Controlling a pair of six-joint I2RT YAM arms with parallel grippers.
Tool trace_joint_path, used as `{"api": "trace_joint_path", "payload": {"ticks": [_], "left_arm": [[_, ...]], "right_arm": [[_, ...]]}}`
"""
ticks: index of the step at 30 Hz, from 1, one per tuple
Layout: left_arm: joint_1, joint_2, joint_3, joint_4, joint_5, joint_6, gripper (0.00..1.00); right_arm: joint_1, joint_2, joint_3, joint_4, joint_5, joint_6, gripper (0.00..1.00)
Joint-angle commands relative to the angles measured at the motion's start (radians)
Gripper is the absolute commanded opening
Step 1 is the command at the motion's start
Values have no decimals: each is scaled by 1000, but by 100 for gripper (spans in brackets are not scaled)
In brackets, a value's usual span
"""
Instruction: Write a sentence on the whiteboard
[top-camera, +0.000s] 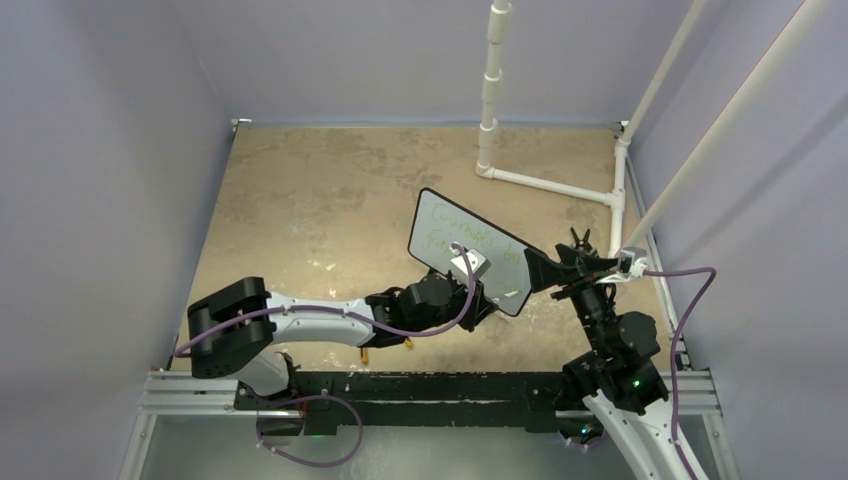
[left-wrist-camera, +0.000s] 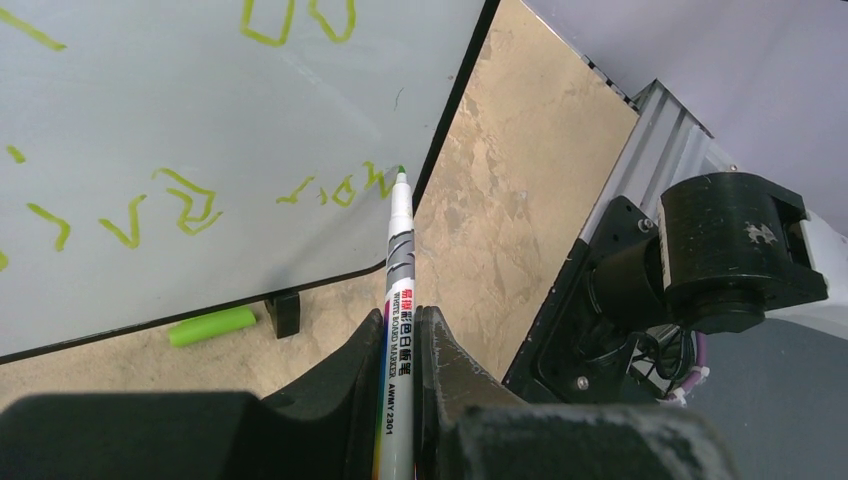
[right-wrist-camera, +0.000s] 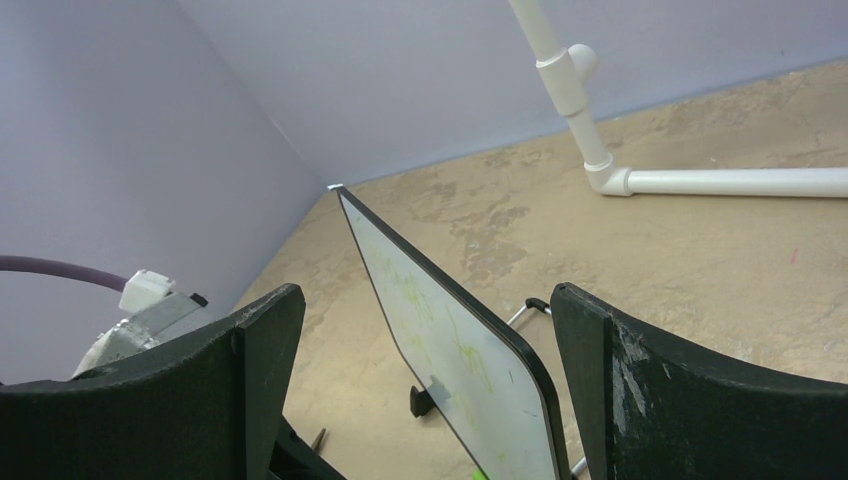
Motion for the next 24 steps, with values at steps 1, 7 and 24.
{"api": "trace_joint_path", "payload": {"ticks": [1, 7, 24], "left_arm": [[-7, -81, -38, 11, 13, -4, 0], [-25, -81, -37, -10, 29, 3, 0], [-73, -10, -9, 5, -93, -28, 0]], "right_arm": [[3, -10, 0, 8, 11, 3, 96], [4, -9, 0, 10, 11, 1, 95], [4, -13, 0, 10, 10, 2, 96]]}}
